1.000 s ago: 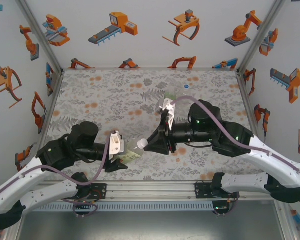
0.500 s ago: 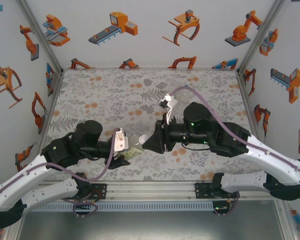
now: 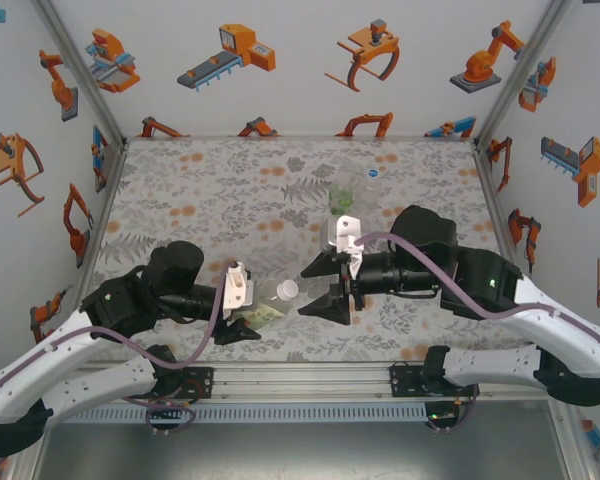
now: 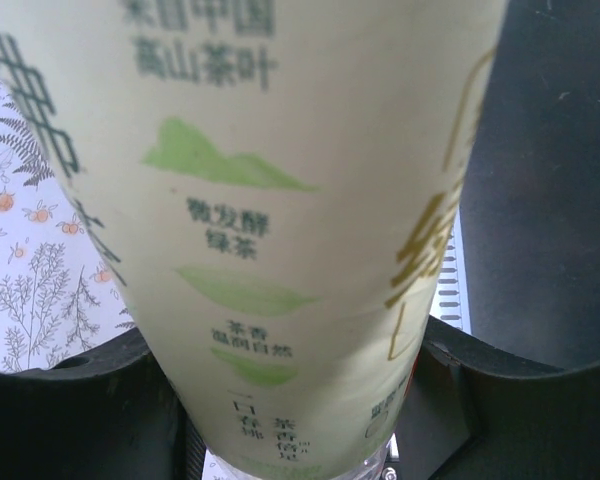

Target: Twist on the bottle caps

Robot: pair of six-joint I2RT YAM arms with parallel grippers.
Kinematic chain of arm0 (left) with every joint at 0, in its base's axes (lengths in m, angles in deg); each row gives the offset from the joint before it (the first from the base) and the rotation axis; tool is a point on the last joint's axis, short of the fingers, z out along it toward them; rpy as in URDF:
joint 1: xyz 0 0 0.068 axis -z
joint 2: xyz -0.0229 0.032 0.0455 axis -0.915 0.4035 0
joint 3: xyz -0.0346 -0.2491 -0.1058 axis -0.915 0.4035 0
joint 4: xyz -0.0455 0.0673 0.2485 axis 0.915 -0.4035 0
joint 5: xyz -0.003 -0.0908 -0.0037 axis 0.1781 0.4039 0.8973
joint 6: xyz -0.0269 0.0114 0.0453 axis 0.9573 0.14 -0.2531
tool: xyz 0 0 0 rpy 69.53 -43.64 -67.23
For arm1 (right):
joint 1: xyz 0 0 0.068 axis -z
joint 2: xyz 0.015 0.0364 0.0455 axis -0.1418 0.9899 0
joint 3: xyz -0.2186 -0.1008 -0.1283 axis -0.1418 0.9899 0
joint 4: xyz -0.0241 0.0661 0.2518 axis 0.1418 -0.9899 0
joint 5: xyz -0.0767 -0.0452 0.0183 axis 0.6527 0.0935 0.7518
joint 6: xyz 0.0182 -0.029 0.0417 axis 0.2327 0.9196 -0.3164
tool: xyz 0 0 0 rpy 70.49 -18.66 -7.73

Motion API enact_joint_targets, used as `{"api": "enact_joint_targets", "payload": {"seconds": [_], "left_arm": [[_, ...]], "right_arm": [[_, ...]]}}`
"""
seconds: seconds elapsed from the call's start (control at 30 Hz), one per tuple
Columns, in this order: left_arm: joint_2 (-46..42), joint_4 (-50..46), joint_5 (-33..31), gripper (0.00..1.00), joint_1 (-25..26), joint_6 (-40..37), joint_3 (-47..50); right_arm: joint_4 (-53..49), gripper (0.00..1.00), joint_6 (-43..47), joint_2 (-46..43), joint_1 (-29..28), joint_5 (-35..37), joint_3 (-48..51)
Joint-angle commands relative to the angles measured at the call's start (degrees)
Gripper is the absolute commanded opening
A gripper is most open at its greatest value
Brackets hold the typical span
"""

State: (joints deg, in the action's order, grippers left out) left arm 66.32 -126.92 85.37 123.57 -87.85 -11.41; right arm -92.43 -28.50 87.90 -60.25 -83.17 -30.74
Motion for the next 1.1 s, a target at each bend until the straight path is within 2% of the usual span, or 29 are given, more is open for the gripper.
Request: {"api": "enact_joint_targets", "payload": {"seconds": [0.0,0.37,1.07], "left_arm": [[0.0,-0.04,3.12,0.0,0.37,-0.55,-0.53],[0.18,-0.09,3.18,0.0,0.35,-0.7,-0.63],[-0.16,-0.64,2.6,0.0,0.32,-0.82,-0.85]], "right_arm": [[0.0,0.57,6.29,1.84,0.0,-2.48,-2.36],[3.48,0.5,6.48,3.22,-0.02,-5.17,-3.36],[6.46,0.33,3.37,3.78,-0.02,-5.49,-1.73]]}}
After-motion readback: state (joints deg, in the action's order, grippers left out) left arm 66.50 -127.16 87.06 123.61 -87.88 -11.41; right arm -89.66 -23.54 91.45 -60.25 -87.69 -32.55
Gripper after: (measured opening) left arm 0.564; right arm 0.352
